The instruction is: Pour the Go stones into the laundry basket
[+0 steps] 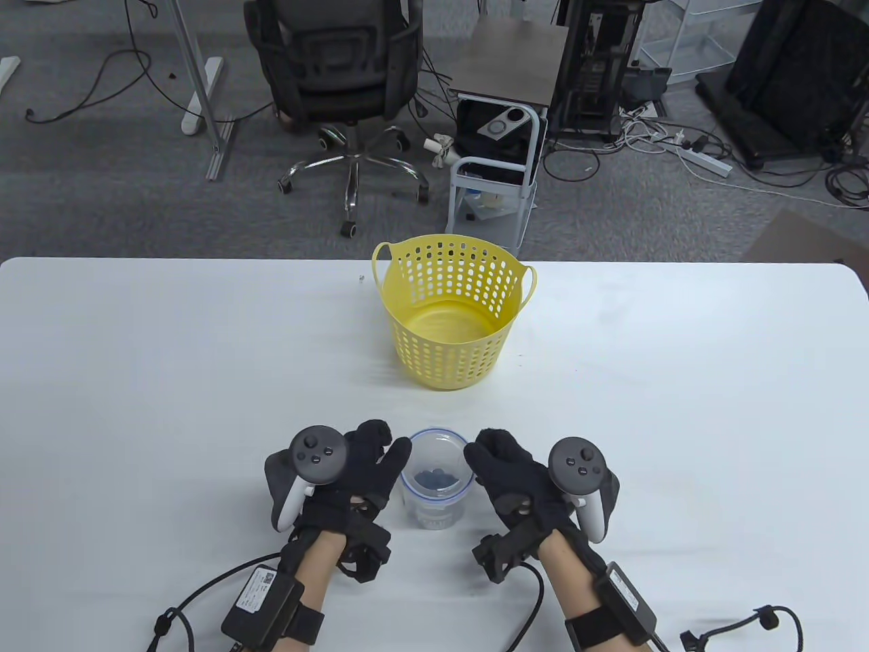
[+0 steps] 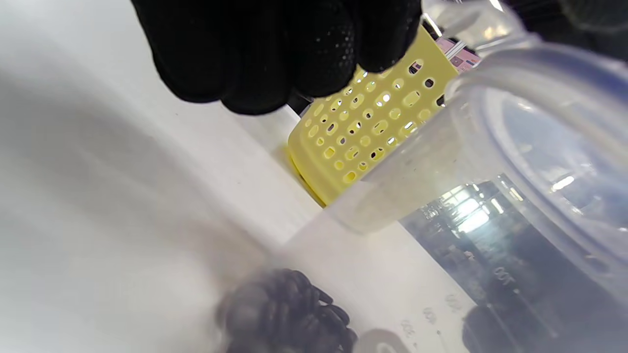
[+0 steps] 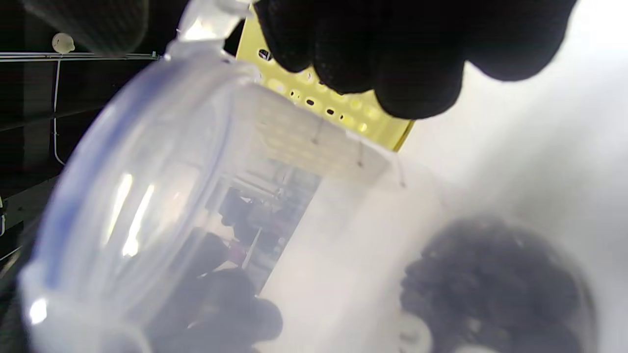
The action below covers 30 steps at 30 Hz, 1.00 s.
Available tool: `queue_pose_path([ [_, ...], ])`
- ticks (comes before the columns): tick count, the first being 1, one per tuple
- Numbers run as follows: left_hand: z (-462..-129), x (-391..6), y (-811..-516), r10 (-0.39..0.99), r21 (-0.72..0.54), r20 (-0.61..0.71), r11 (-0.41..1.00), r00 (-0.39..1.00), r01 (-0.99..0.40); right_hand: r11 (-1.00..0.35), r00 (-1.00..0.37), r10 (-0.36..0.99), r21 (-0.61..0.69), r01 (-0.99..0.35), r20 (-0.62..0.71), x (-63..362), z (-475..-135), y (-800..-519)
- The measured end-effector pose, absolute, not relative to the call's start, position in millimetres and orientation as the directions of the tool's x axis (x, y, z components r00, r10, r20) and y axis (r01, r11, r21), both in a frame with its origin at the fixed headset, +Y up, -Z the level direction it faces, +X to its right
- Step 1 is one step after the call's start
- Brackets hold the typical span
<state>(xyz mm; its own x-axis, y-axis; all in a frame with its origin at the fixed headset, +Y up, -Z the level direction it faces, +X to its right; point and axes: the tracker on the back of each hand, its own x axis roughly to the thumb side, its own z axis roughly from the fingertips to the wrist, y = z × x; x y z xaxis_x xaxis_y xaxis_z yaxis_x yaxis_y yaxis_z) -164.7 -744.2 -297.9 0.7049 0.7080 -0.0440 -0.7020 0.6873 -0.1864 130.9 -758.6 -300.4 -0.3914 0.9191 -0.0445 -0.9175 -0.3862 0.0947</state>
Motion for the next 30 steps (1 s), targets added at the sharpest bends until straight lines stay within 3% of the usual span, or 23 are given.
queue_pose_path([
  [11, -293.1, -144.7, -734.6, 0.612, -0.389, 0.039, 0.738, 0.790, -0.552, -0.421, -0.438, 0.893, 0.153, -0.894, -0.101, 127.0, -311.5, -762.7],
  [15, -295.4, -148.1, -738.2, 0.641, -0.415, 0.002, 0.699, 0.767, -0.583, -0.423, -0.442, 0.892, 0.170, -0.890, -0.093, 127.6, -309.2, -758.9],
  [21, -297.5, -155.1, -739.7, 0.663, -0.377, -0.039, 0.683, 0.747, -0.626, -0.401, -0.424, 0.902, 0.208, -0.892, -0.077, 129.2, -302.4, -754.6],
  [30, -296.2, -156.3, -741.2, 0.673, -0.165, -0.061, 0.722, 0.737, -0.672, -0.494, -0.499, 0.866, 0.223, -0.841, 0.038, 126.1, -286.0, -742.2],
])
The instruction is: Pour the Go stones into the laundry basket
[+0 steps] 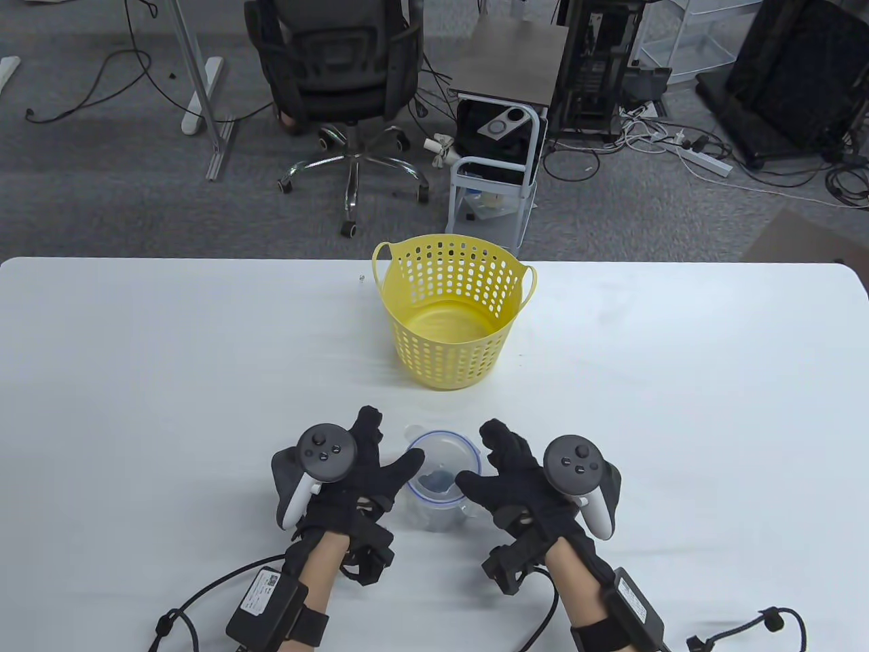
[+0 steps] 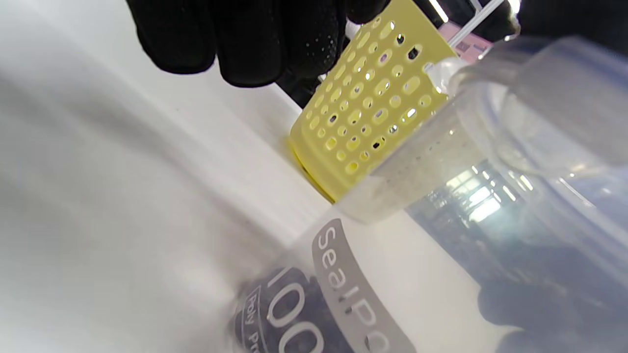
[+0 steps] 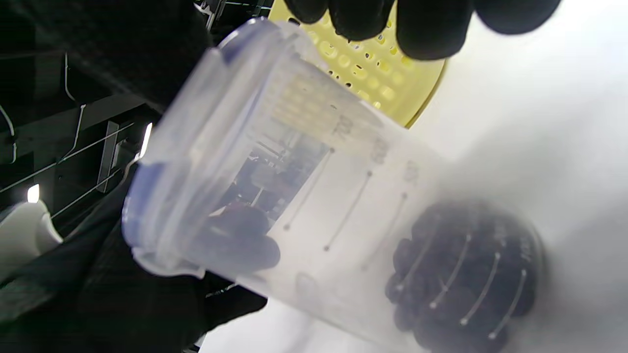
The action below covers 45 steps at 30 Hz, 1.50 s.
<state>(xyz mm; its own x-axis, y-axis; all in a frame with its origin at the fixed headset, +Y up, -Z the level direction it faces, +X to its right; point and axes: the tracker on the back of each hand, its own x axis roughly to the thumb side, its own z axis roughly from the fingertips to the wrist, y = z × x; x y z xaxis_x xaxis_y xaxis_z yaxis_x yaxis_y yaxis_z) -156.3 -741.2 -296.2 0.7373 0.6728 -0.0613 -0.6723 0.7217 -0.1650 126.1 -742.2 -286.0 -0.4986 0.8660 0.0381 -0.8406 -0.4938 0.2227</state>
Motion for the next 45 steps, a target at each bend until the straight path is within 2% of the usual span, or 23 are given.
queue_pose_path([
  [7, -301.0, -154.6, -741.1, 0.664, -0.028, -0.052, 0.746, 0.746, -0.665, -0.585, -0.574, 0.811, 0.209, -0.784, 0.117, 111.8, -274.8, -738.0],
  [14, -307.8, -154.3, -742.7, 0.679, -0.016, -0.053, 0.732, 0.732, -0.681, -0.640, -0.621, 0.768, 0.149, -0.753, 0.160, 104.3, -269.0, -735.8],
  [16, -309.3, -156.0, -739.6, 0.671, -0.028, -0.015, 0.741, 0.742, -0.671, -0.640, -0.620, 0.767, 0.139, -0.755, 0.166, 105.7, -268.0, -735.3],
  [19, -306.0, -165.1, -737.0, 0.692, -0.022, 0.007, 0.722, 0.722, -0.692, -0.610, -0.595, 0.781, 0.029, -0.792, 0.190, 113.9, -268.2, -735.5],
  [22, -301.2, -172.2, -737.1, 0.694, -0.071, 0.015, 0.719, 0.720, -0.691, -0.522, -0.516, 0.843, 0.001, -0.853, 0.151, 124.4, -272.3, -737.5],
  [29, -303.7, -163.0, -742.6, 0.684, -0.296, 0.020, 0.701, 0.729, -0.649, -0.512, -0.512, 0.859, 0.031, -0.858, 0.016, 140.5, -282.5, -753.8],
  [32, -304.4, -161.2, -743.4, 0.698, -0.314, 0.021, 0.685, 0.716, -0.658, -0.528, -0.528, 0.849, 0.076, -0.846, 0.022, 141.1, -286.4, -757.9],
  [34, -304.7, -159.0, -745.2, 0.708, -0.351, 0.017, 0.665, 0.706, -0.659, -0.487, -0.489, 0.872, 0.140, -0.862, 0.022, 137.4, -288.2, -760.4],
  [38, -305.6, -157.5, -750.3, 0.745, -0.375, -0.003, 0.618, 0.667, -0.691, -0.493, -0.495, 0.868, 0.137, -0.859, 0.023, 135.4, -288.5, -759.5],
  [45, -306.8, -150.0, -752.8, 0.721, -0.379, 0.015, 0.645, 0.692, -0.664, -0.496, -0.496, 0.867, 0.149, -0.855, 0.041, 132.0, -291.1, -762.8],
])
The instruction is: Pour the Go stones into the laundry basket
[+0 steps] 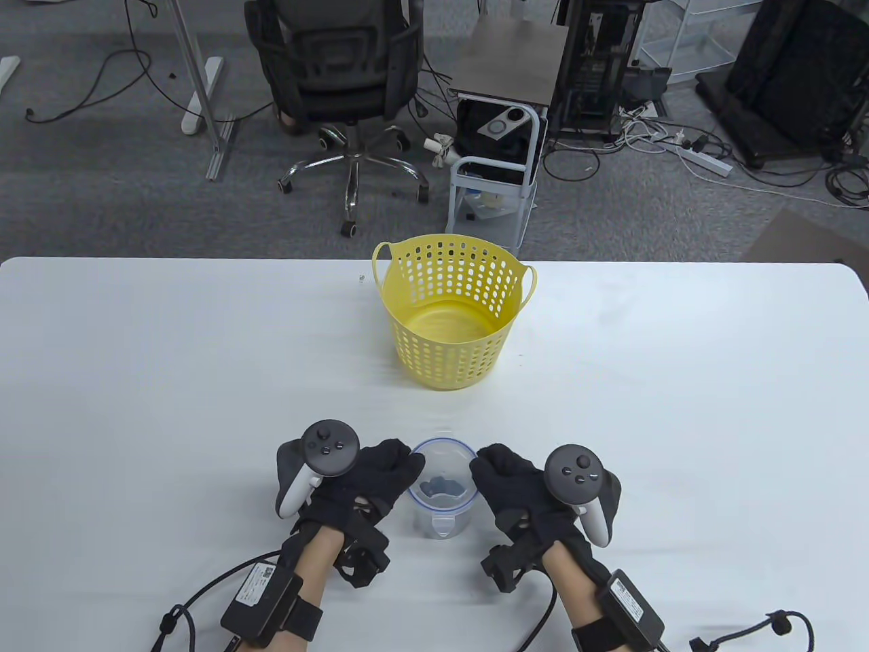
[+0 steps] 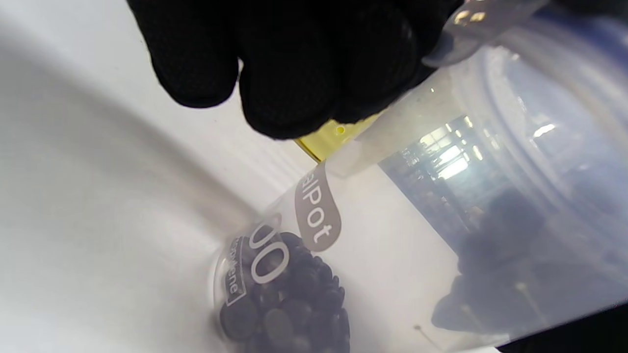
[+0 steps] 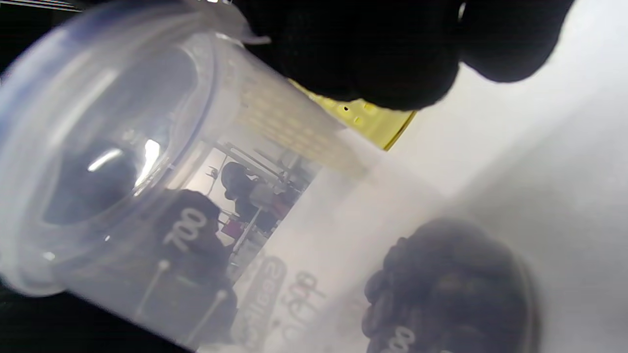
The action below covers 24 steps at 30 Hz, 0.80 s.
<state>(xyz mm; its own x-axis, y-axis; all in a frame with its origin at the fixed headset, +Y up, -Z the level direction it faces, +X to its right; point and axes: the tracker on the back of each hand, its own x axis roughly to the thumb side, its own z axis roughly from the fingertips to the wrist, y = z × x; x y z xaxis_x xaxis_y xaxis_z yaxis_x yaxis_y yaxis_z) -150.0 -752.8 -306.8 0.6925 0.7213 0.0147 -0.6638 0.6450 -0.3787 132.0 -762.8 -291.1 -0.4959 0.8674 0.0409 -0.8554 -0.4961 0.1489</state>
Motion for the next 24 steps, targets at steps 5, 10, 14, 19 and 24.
queue_pose_path([
  [5, -302.2, -147.7, -741.4, 0.635, -0.209, 0.053, 0.762, 0.771, -0.613, -0.584, -0.581, 0.812, 0.135, -0.801, 0.063, 130.4, -292.7, -757.7],
  [10, -301.6, -147.5, -746.8, 0.704, -0.267, -0.003, 0.684, 0.710, -0.679, -0.569, -0.567, 0.821, 0.026, -0.822, 0.062, 132.9, -289.8, -752.5],
  [14, -300.6, -148.0, -747.6, 0.699, -0.262, -0.001, 0.690, 0.715, -0.674, -0.602, -0.602, 0.796, -0.018, -0.798, 0.068, 132.6, -283.5, -752.7],
  [19, -298.8, -151.7, -747.3, 0.687, -0.240, 0.025, 0.709, 0.726, -0.663, -0.600, -0.605, 0.784, -0.082, -0.796, 0.139, 131.8, -277.4, -748.9],
  [24, -298.8, -161.5, -744.1, 0.674, -0.117, 0.017, 0.735, 0.739, -0.668, -0.655, -0.650, 0.695, -0.104, -0.749, 0.306, 114.0, -266.1, -730.5],
])
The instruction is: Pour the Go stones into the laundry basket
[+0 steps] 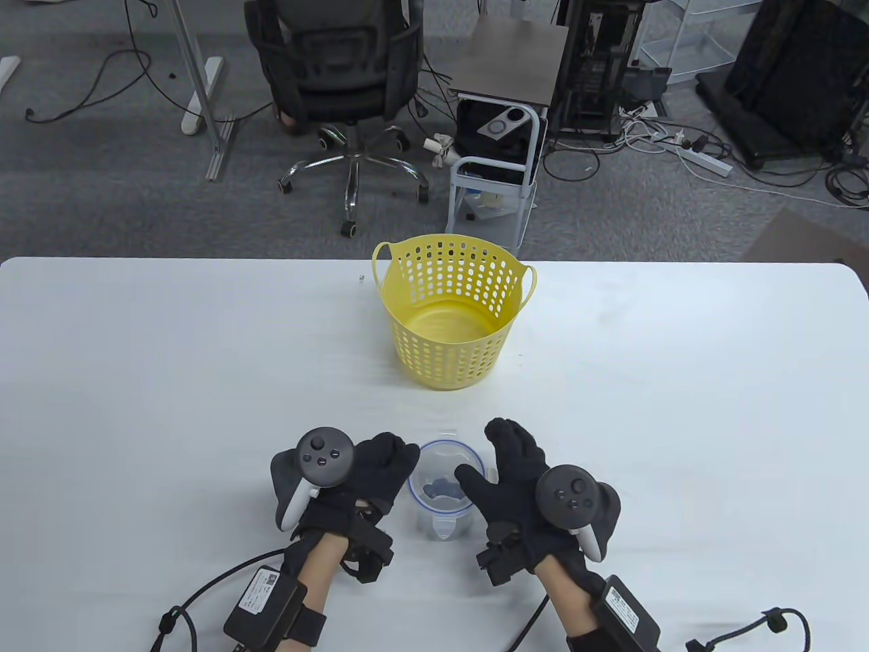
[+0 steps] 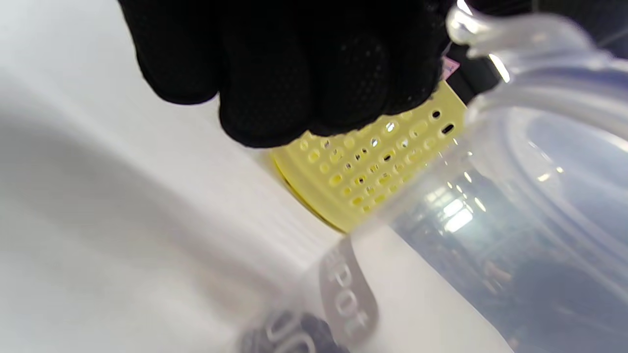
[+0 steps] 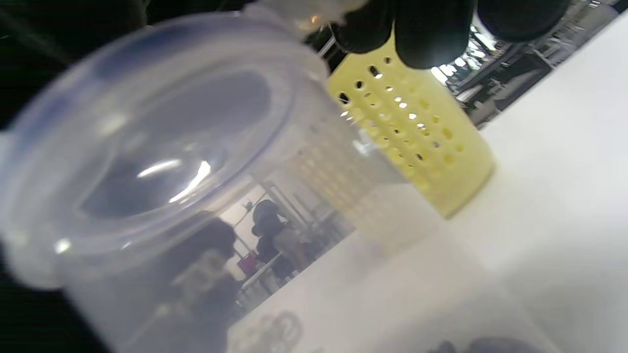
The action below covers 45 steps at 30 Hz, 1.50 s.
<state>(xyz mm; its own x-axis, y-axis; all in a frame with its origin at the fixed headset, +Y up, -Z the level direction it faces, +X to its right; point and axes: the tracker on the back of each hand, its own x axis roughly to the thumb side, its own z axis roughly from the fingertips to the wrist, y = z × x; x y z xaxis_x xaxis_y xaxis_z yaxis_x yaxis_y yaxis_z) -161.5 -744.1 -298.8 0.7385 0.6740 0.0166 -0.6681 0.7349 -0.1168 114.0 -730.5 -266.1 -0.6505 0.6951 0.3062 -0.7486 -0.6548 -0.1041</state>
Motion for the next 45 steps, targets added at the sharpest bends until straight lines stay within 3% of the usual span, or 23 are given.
queue_pose_path([
  [5, -301.0, -173.6, -745.3, 0.642, -0.049, -0.023, 0.765, 0.767, -0.642, -0.793, -0.744, 0.508, -0.102, -0.601, 0.434, 85.0, -250.5, -720.6],
  [12, -305.7, -184.0, -751.0, 0.607, -0.041, -0.065, 0.792, 0.792, -0.610, -0.867, -0.804, 0.409, -0.090, -0.489, 0.433, 71.7, -246.4, -725.0],
  [32, -308.5, -192.1, -752.9, 0.606, -0.034, -0.093, 0.791, 0.790, -0.611, -0.787, -0.777, 0.457, -0.210, -0.580, 0.433, 89.7, -246.7, -709.0],
  [45, -306.7, -190.7, -755.0, 0.595, -0.040, -0.096, 0.799, 0.798, -0.600, -0.782, -0.828, 0.530, -0.274, -0.561, 0.183, 166.5, -279.8, -721.0],
])
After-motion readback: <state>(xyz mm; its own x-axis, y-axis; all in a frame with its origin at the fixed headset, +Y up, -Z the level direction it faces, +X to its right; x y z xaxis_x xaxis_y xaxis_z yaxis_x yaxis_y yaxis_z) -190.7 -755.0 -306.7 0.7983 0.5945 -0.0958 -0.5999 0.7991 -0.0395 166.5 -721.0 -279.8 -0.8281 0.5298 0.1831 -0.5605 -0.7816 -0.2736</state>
